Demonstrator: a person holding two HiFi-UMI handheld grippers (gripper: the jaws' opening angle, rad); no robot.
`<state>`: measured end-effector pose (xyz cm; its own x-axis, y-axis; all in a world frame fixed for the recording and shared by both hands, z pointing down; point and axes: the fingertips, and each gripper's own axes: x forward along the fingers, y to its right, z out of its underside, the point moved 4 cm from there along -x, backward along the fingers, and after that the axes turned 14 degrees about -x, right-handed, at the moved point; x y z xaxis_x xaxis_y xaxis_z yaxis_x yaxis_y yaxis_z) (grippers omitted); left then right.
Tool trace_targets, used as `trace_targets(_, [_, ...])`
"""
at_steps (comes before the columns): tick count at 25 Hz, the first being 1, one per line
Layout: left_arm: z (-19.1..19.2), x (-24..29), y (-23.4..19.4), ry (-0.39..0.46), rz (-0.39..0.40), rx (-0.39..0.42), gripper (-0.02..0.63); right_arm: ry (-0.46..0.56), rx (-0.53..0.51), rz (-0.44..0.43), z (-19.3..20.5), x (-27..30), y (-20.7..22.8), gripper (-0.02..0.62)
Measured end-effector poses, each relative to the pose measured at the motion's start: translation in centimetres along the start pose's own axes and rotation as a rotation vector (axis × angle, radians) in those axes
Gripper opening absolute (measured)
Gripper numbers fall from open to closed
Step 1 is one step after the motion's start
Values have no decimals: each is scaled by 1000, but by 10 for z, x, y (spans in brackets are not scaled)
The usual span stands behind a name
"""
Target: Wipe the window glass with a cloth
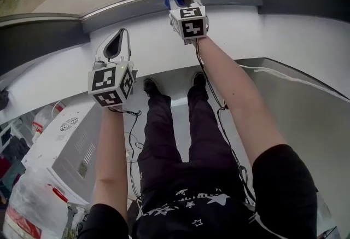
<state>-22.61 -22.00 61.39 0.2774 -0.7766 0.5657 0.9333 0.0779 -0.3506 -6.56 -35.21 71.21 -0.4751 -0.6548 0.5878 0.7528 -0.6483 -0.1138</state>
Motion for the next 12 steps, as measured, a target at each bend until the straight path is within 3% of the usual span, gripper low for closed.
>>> trace_targets(12, [-6,85,175,-49,170,94,9,-43,109,236,79,-101,207,75])
